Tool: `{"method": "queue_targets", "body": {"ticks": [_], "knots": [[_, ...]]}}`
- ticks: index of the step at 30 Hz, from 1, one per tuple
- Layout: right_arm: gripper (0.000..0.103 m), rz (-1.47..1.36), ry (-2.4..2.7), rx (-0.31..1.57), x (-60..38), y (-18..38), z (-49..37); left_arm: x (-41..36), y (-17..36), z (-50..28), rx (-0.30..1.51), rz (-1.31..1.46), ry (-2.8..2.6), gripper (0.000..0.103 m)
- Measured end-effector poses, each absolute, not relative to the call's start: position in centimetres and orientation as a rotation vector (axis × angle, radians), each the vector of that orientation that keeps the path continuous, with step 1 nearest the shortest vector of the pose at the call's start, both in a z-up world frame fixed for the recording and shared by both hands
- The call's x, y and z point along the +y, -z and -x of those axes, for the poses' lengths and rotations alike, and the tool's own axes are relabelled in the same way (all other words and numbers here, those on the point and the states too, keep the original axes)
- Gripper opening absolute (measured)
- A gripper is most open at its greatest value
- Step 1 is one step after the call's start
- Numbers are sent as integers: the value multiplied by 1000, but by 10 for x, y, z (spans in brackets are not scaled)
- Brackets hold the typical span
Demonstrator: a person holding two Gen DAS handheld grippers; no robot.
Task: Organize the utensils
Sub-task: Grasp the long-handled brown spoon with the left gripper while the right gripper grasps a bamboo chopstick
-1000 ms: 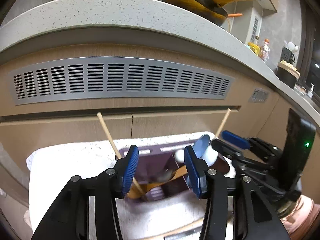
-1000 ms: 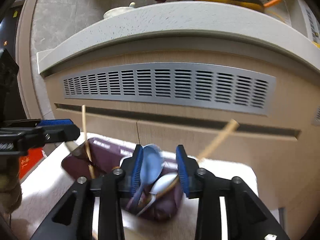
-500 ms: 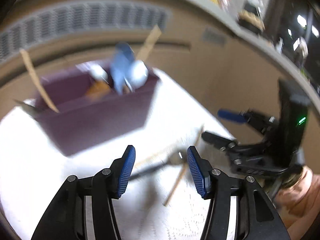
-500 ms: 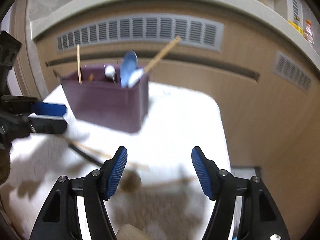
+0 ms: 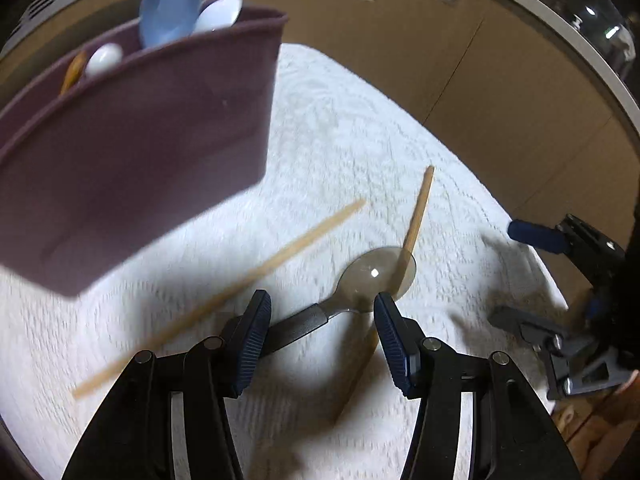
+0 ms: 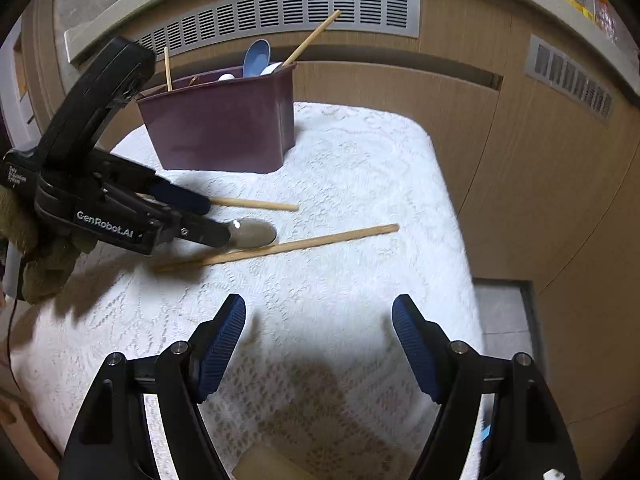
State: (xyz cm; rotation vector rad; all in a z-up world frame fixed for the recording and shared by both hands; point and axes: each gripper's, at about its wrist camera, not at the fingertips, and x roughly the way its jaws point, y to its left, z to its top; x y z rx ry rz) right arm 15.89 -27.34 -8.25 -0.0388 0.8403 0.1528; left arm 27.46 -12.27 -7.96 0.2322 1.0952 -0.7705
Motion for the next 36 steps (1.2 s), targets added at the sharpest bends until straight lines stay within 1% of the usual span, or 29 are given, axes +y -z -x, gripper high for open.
{"method": "queue_targets", "body": {"ticks": [7, 11, 14, 16, 19, 24, 26, 28, 29, 31, 33, 36], "knots": [[73, -14, -194, 898, -255, 88, -179, -85, 82, -233, 1157, -152, 762, 55], [73, -36, -251, 960, -237, 96, -189, -70, 82, -206, 1152, -135, 741, 55], [73, -42, -237, 998, -227, 103, -196, -71, 81, -196, 1116, -169, 686, 55], [73, -47, -208, 998, -225, 103, -201, -71, 82, -187, 1091, -195, 666, 55], [73, -109, -152, 1008, -228, 102, -214, -70, 83, -185, 1093, -183, 673, 55], [73, -132, -46, 1003, -229, 104, -240, -64, 80, -183, 1098, -159, 677, 55], [71, -105, -30, 999, -225, 104, -248, -60, 77, -179, 1101, -154, 681, 55], [57, -54, -36, 997, -218, 105, -254, -61, 77, -177, 1105, -149, 684, 55], [53, -36, -41, 997, -218, 103, -256, -60, 76, -176, 1108, -147, 687, 55], [31, -9, -67, 1002, -214, 102, -256, -59, 74, -172, 1111, -149, 690, 55], [18, -3, -106, 1015, -213, 101, -254, -59, 74, -170, 1113, -152, 690, 55], [14, 21, -167, 1022, -214, 101, -241, -61, 75, -168, 1113, -154, 686, 55]]}}
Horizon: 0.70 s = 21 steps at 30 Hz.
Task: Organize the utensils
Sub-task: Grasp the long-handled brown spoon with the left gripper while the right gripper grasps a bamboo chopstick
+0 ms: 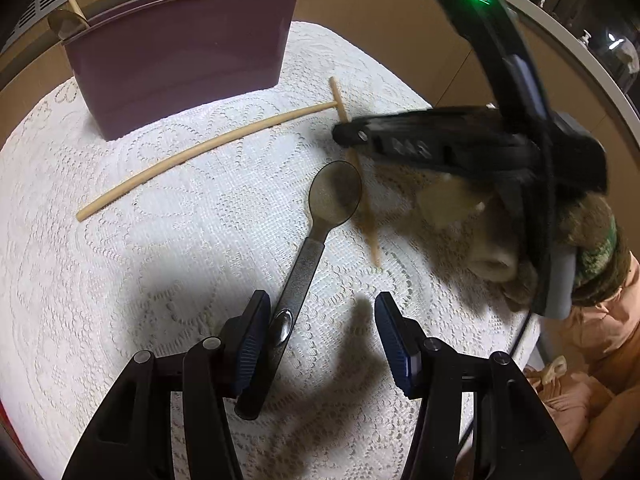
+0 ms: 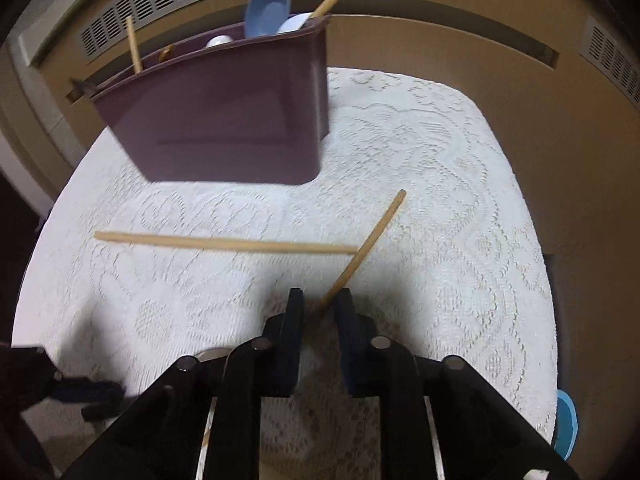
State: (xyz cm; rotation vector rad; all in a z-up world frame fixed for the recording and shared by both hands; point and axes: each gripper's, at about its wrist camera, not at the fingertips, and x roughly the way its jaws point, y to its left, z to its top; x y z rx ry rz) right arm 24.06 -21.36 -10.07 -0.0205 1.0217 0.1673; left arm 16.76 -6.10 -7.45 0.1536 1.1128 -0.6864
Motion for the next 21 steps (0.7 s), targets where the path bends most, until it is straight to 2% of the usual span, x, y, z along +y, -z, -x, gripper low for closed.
{"method": "queue_targets", "body": {"ticks": [16, 17, 21], "knots": [[10, 21, -237, 1003, -241, 92, -158, -136, 80, -219, 1079, -350, 669, 53], [10, 19, -235, 999, -241, 92, -157, -139, 81, -219, 1073, -370, 665, 52], [11, 8, -218, 992, -244, 89, -155, -144, 81, -215, 1037, -384, 652, 35]]}}
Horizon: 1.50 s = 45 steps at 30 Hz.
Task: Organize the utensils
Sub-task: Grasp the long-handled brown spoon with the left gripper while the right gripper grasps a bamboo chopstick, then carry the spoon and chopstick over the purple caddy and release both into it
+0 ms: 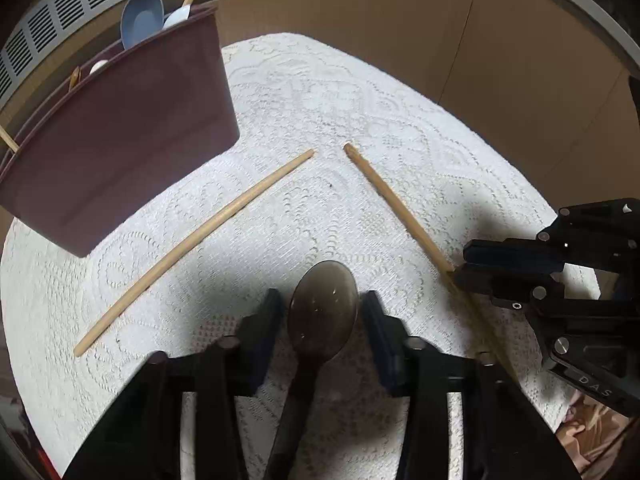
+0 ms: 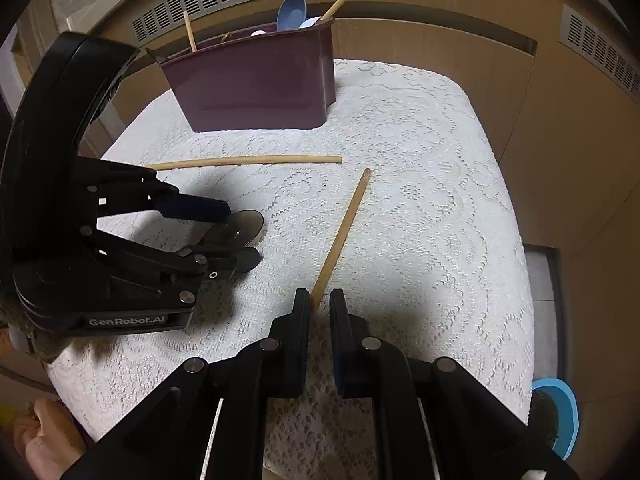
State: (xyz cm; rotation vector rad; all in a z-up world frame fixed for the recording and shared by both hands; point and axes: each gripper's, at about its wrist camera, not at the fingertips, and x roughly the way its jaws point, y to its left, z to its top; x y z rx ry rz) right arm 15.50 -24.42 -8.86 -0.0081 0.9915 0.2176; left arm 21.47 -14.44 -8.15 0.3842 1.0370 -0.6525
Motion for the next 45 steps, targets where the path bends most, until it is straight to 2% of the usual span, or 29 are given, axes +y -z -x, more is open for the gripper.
{"method": "queue_targets", "body": {"ticks": [2, 4, 6, 15, 17, 19, 24, 29, 45], "knots": [[13, 8, -196, 989, -246, 86, -157, -141, 82, -210, 1023, -372, 641, 35], [25, -12, -170, 987, -249, 83, -164, -136, 83, -207, 1014, -355, 627, 35], [33, -14, -141, 983, -249, 83, -170, -126, 82, -202, 1007, -333, 603, 35], [35, -20, -15, 1052, -244, 102, -222, -69, 72, -184, 959, -218, 487, 35], [31, 9, -24, 1059, -235, 103, -222, -62, 72, -183, 962, -196, 478, 35], [14, 48, -45, 1059, -227, 103, -221, -57, 72, -185, 964, -170, 471, 35], [6, 76, -110, 1055, -217, 100, -213, -46, 68, -183, 953, -119, 464, 35], [6, 23, -178, 1026, -216, 83, -201, -41, 61, -178, 929, -82, 459, 35], [6, -80, -342, 851, -217, 5, -156, -11, -14, -149, 738, 16, 445, 35]]}}
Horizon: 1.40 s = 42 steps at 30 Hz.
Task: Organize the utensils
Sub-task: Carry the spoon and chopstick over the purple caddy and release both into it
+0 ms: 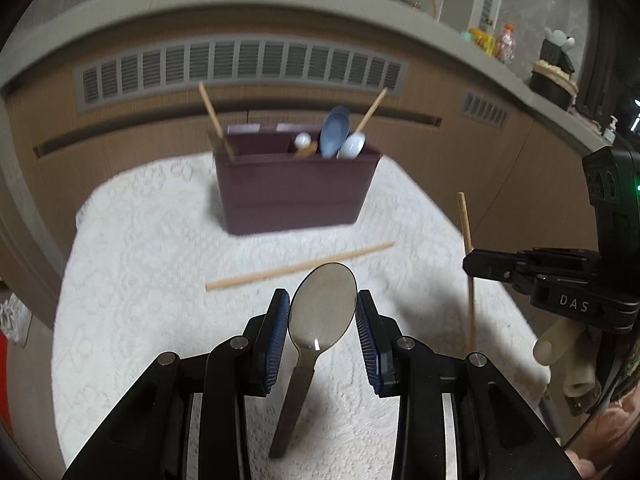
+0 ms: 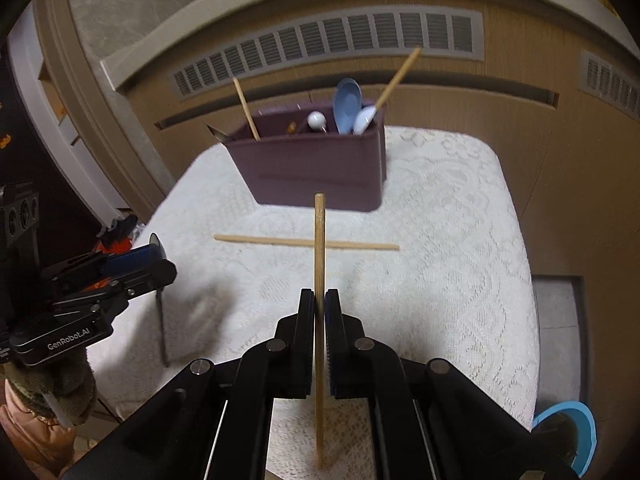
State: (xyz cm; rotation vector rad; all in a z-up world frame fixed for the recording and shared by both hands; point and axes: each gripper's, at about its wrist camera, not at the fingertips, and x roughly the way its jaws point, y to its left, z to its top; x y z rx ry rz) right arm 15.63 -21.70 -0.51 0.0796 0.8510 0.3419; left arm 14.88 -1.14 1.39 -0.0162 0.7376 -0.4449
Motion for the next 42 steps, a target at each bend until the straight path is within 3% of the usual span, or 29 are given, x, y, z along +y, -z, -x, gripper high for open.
{"method": "queue_targets", "body": {"ticks": [11, 30, 35, 40, 42], "knots": [[6, -39, -358, 651, -215, -64, -130, -31, -80, -119, 560, -34, 490, 34], [6, 5, -352, 576, -217, -93, -108, -24, -103, -101, 507, -17, 492, 33], [7, 49, -333, 656, -217, -69, -129, -17, -100, -102, 507, -3, 472, 33], [27, -1, -263, 849, -225, -5, -185, -1, -86, -109, 529, 36, 438, 33], [28, -26, -216, 918, -226, 21, -209, 7, -78, -115, 546, 52, 425, 33]]}}
